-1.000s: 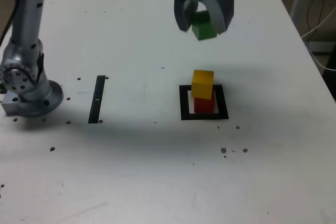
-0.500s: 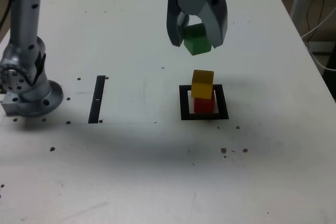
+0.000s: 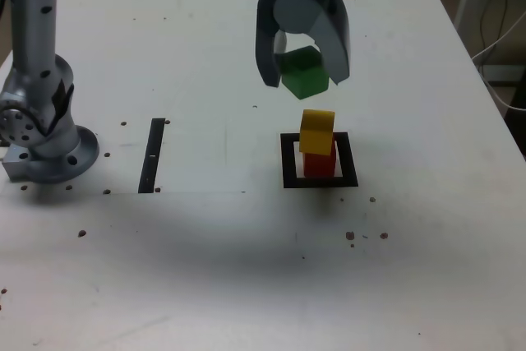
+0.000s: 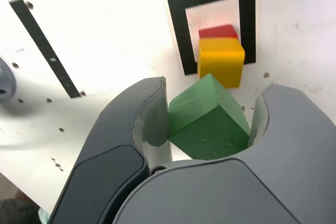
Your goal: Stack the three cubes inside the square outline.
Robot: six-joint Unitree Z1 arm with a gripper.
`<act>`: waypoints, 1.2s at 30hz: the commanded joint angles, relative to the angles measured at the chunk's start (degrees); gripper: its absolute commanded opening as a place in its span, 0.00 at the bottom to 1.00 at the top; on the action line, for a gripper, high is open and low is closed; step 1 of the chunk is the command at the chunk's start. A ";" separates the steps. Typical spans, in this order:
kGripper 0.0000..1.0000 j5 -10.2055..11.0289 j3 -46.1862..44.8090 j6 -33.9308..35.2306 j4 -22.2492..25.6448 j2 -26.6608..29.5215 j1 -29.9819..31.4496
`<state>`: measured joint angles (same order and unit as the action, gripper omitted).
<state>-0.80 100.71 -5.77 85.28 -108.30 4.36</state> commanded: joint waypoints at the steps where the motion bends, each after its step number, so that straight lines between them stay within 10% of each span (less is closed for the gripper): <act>1: 0.00 -0.39 0.38 0.52 -0.65 -0.81 0.61; 20: 0.03 -0.74 -3.16 0.88 -4.68 -4.46 -0.09; 29: 0.48 -0.96 -4.61 0.62 -5.27 -4.70 -0.98; 36: 0.57 -0.41 -3.92 0.15 -6.16 -4.46 -1.00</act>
<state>-1.36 96.66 -5.49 79.27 -112.76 3.47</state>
